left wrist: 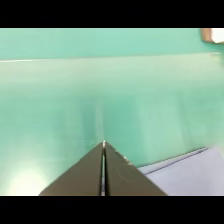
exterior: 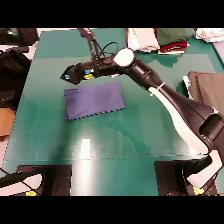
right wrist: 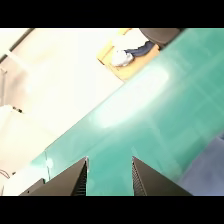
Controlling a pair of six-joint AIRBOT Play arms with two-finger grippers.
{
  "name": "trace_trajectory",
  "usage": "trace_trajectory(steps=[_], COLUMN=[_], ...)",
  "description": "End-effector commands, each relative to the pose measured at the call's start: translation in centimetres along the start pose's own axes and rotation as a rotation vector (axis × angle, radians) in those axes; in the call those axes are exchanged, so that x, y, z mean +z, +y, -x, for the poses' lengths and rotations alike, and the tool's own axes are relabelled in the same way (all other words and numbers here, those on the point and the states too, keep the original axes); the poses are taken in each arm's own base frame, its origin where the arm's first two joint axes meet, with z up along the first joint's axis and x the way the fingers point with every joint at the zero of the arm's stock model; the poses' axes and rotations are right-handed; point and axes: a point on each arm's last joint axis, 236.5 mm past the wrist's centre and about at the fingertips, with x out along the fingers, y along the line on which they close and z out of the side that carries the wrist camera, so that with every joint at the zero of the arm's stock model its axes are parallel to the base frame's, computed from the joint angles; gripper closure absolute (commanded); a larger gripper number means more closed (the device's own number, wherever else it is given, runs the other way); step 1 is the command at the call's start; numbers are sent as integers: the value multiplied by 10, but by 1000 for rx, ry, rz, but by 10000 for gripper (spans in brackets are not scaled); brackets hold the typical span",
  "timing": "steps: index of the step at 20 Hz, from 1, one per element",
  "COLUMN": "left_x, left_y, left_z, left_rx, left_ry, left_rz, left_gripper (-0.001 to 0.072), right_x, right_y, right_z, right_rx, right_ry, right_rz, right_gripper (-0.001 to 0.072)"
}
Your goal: Fold the shirts.
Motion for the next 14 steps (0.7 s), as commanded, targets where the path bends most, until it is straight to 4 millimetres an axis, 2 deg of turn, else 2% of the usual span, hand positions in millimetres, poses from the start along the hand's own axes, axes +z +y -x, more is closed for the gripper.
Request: trace_trajectory(steps=[1, 4, 7, 8, 9, 10, 12, 14], left_x=[-3, -13, -18, -21, -23, -25, -28, -30], left_y=[-3, -41, -67, -72, -76, -77, -79, -78], left_z=[13, 2, -4, -5, -8, -10, -15, -18], left_rx=[6, -62, -108, -118, -125, -129, -136, -135], left_ry=[10, 15, 18, 23, 29, 36, 46, 53], left_rz=[-24, -83, -111, -125, -138, -143, -137, -136], left_gripper=[682, 682, 682, 682, 682, 682, 682, 682], right_x=[-14, -47, -107, -125, -140, -154, -172, -188], right_y=[-37, -122, -199, -218, -232, -242, -252, -257], right_z=[17, 86, 167, 186, 198, 205, 199, 180], right_rx=[-94, -301, -486, -519, -526, -510, -444, -393], right_ry=[100, 212, 300, 301, 290, 267, 222, 235], right_rz=[41, -59, -286, -362, -444, -546, -706, -785], right_gripper=[387, 387, 383, 294, 89, 48, 58, 59])
